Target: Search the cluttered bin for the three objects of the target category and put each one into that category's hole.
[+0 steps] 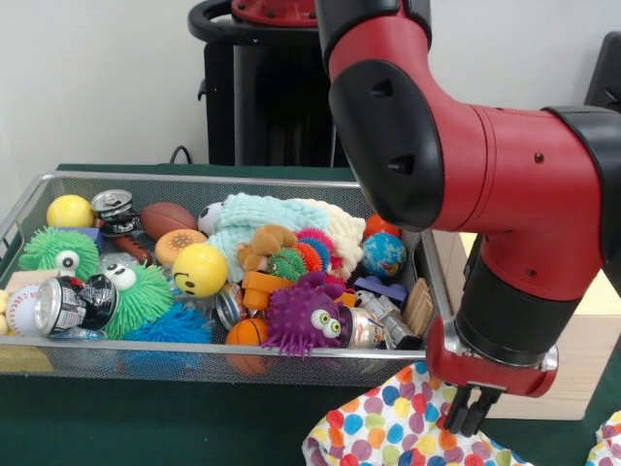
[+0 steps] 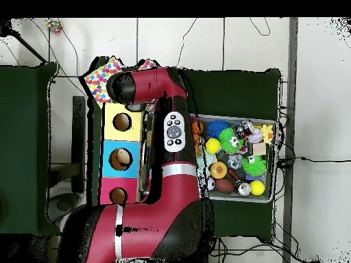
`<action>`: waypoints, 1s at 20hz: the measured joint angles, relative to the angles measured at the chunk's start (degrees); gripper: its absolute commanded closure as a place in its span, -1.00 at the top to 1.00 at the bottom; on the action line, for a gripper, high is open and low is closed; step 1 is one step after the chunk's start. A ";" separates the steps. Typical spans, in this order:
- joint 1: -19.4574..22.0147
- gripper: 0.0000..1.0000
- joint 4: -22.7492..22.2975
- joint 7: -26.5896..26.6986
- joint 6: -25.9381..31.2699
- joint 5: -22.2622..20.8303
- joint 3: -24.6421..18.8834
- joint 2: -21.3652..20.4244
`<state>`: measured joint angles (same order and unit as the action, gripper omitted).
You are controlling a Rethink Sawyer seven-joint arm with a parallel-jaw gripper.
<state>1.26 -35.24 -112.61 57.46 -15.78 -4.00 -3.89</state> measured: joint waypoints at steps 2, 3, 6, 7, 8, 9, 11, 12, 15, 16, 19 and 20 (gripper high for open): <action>-0.01 -1.00 -0.44 0.00 0.00 0.02 0.18 -0.35; -0.02 -1.00 -0.62 0.00 0.02 0.02 0.26 -0.55; -0.01 -1.00 -1.33 0.00 0.00 0.36 0.48 -1.04; 0.00 -1.00 -1.62 0.00 -0.01 0.54 0.49 -1.24; 0.00 -1.00 -2.08 0.00 0.02 0.74 0.50 -1.61; -0.01 -1.00 -2.56 0.00 0.01 0.96 0.49 -2.04; -0.03 -1.00 -4.10 0.00 0.01 1.75 0.49 -3.61; -0.04 -1.00 -4.48 0.00 0.04 2.00 0.48 -4.08; -0.21 -1.00 -5.69 0.00 0.05 2.97 0.54 -6.58; -0.27 -1.00 -5.71 0.00 0.05 3.06 0.59 -6.94; -0.61 -1.00 -5.72 0.00 0.05 3.30 0.89 -8.54; -0.72 -1.00 -5.70 0.00 0.05 3.30 1.00 -9.13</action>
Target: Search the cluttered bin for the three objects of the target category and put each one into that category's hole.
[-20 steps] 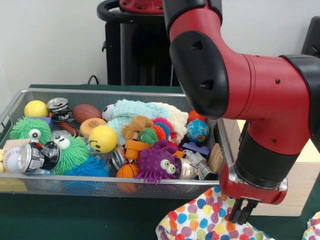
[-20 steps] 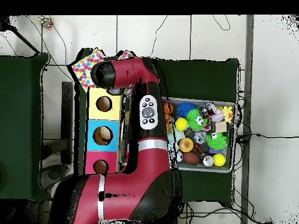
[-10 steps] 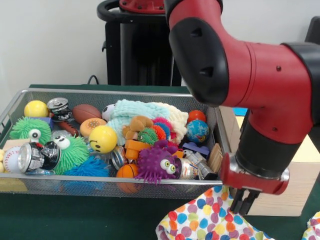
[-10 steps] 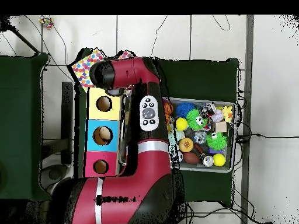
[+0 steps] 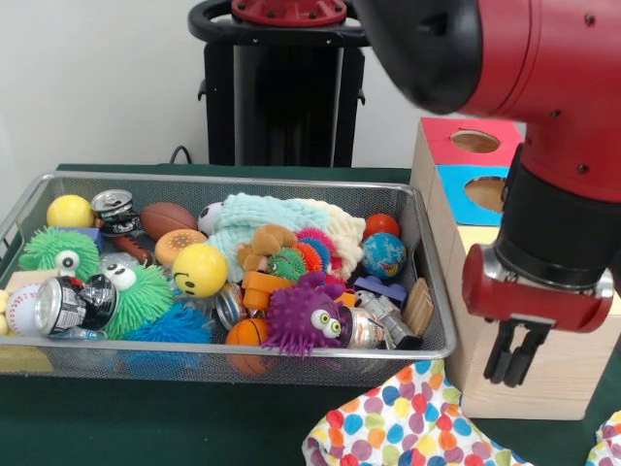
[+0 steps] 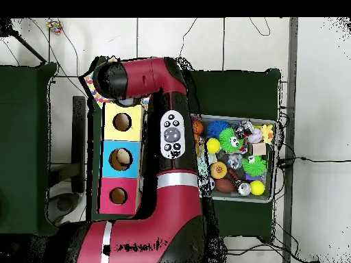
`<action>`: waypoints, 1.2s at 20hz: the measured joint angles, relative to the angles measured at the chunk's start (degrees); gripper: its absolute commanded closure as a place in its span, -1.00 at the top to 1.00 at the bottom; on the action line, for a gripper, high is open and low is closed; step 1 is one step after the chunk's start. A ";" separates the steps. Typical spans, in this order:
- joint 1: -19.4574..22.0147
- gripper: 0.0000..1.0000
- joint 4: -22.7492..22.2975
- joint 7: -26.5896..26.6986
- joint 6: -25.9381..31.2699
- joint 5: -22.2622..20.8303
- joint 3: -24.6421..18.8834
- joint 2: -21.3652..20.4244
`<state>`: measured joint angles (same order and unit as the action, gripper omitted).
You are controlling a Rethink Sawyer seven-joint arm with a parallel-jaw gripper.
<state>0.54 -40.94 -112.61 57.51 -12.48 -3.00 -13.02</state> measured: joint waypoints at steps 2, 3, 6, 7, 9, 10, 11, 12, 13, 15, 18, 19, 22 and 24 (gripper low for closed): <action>-0.04 -1.00 -0.01 0.00 0.00 0.03 0.07 -0.40; -0.05 -1.00 -0.01 0.00 0.00 0.05 0.09 -0.54; -0.04 -1.00 -0.02 0.00 0.01 0.03 0.22 -0.81; -0.04 -1.00 -0.02 0.00 0.00 0.03 0.24 -0.81; -0.04 -1.00 -0.02 0.00 0.00 0.02 0.26 -0.80; -0.04 1.00 -0.02 0.00 0.00 0.03 0.30 -0.81; -0.04 1.00 -0.02 0.00 0.00 0.03 0.31 -0.81; -0.04 1.00 -0.02 0.00 0.00 0.03 0.33 -0.81; -0.04 1.00 -0.02 0.00 0.00 0.03 0.34 -0.81; -0.04 1.00 -0.04 0.00 0.00 0.02 0.40 -0.85; -0.04 1.00 -0.11 0.00 0.00 0.03 0.42 -0.96; -0.04 1.00 -0.13 0.00 0.00 0.03 0.45 -1.08; -0.04 1.00 -0.14 0.00 0.00 0.03 0.45 -1.20; -0.04 1.00 -0.15 0.00 0.00 0.05 0.45 -1.24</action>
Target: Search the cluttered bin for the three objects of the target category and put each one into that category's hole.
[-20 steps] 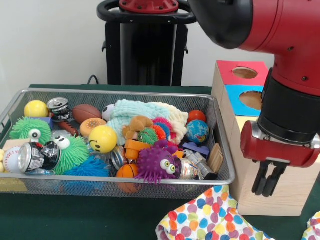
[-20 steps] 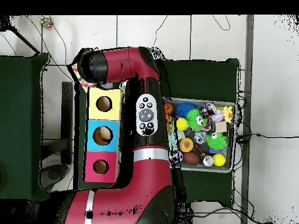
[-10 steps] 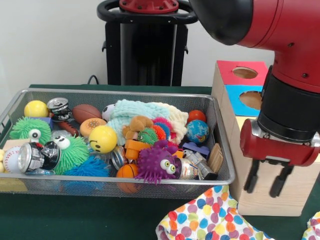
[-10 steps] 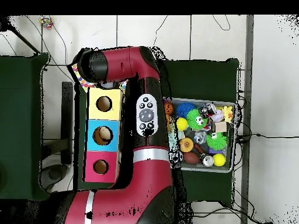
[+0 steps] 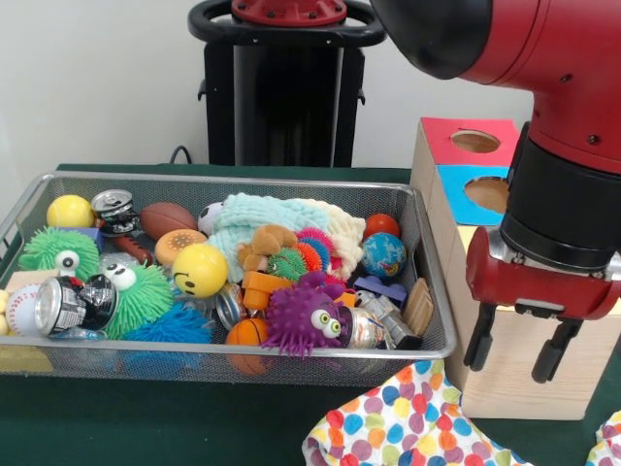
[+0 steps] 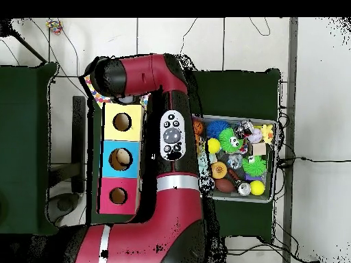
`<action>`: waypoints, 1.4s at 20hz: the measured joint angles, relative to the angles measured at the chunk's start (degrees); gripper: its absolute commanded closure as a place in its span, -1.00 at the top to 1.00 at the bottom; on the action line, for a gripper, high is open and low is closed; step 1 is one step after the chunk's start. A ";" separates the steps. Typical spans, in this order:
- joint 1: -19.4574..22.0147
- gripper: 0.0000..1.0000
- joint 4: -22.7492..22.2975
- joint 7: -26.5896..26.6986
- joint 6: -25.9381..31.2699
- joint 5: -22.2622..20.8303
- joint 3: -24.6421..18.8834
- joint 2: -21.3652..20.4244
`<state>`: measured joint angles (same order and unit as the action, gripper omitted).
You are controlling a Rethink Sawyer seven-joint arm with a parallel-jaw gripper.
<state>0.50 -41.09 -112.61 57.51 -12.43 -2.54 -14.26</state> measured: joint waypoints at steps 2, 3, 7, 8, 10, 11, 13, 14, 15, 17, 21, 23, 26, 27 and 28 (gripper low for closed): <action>0.01 1.00 0.00 0.00 0.05 0.13 0.00 0.00; 0.00 1.00 0.00 0.00 0.20 0.25 0.00 0.00; 0.00 1.00 0.00 0.00 0.92 0.53 0.00 0.00; 0.00 1.00 0.00 0.00 1.11 0.54 0.01 0.00; -0.01 1.00 0.03 0.00 1.65 0.56 0.03 0.11; 0.00 1.00 0.06 0.00 1.80 0.58 0.04 0.23; -0.01 1.00 0.39 0.00 1.88 0.59 0.03 0.98; 0.00 1.00 0.54 0.00 1.87 0.67 0.03 1.27; 0.01 1.00 0.68 0.00 1.86 0.75 0.03 1.57; 0.00 1.00 1.11 0.00 1.88 1.06 0.02 2.49; -0.14 1.00 2.95 0.00 2.54 1.51 -0.02 5.03; -0.29 1.00 4.23 0.00 3.41 1.53 -0.02 6.25; -0.52 1.00 5.83 0.00 5.05 1.53 -0.02 7.65; -0.71 1.00 7.00 0.00 6.51 1.54 -0.02 8.51; -0.79 1.00 7.45 0.00 6.99 1.53 -0.02 8.81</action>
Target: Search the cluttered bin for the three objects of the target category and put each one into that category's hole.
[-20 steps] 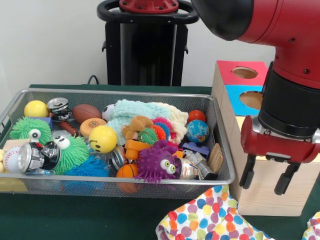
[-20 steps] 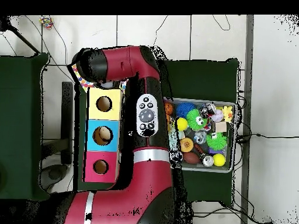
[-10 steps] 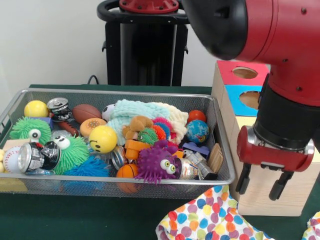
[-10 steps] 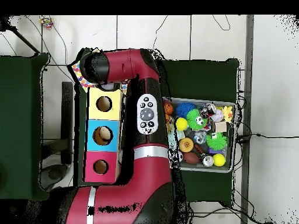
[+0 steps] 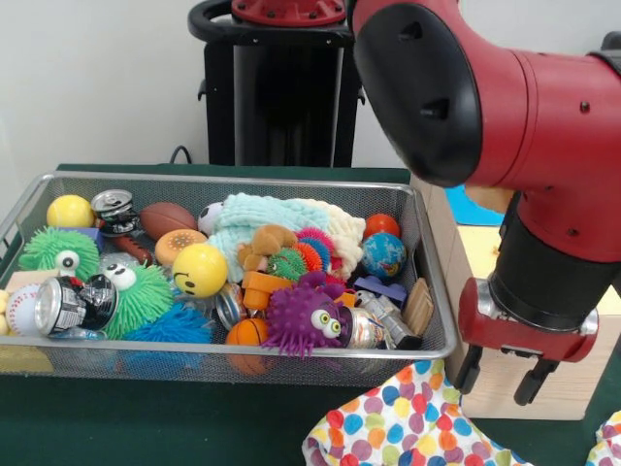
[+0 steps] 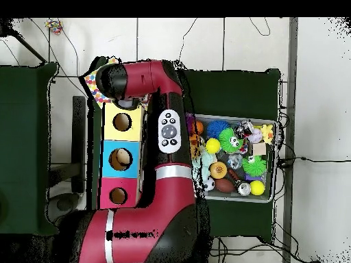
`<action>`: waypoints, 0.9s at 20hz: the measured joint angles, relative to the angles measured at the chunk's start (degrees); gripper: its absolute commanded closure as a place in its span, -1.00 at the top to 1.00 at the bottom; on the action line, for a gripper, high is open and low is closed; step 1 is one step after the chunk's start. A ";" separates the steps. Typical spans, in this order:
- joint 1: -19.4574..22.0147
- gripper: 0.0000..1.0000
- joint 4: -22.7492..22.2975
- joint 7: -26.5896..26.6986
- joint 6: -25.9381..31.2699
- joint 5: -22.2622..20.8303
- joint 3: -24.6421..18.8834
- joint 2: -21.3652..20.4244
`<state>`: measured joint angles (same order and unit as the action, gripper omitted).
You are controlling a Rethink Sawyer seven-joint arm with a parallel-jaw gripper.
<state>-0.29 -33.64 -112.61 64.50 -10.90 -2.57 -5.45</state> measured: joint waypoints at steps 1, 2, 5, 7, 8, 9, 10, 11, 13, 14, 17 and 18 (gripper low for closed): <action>-0.14 1.00 0.90 0.00 1.00 0.01 0.00 0.58; -0.24 1.00 1.59 0.00 1.84 0.01 0.00 1.04; -0.40 1.00 3.58 0.00 3.83 0.01 -0.04 2.38; -0.39 1.00 4.71 0.00 4.81 0.06 -0.12 3.23; -0.39 1.00 4.91 0.00 4.98 0.11 -0.13 3.42; -0.39 1.00 5.16 0.00 5.09 0.18 -0.19 3.74; -0.39 1.00 5.14 0.00 5.10 0.19 -0.21 3.75; -0.40 1.00 5.14 0.00 5.10 0.20 -0.21 3.72; -0.41 1.00 5.12 0.00 5.10 0.26 -0.21 3.37; -0.40 1.00 5.11 0.00 5.10 0.34 -0.21 3.15; -0.40 1.00 4.90 0.00 5.10 0.54 -0.21 2.03; -0.41 1.00 4.75 0.00 5.10 0.66 -0.21 1.25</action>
<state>-0.70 -28.89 -112.61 69.60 -10.24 -2.77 -4.20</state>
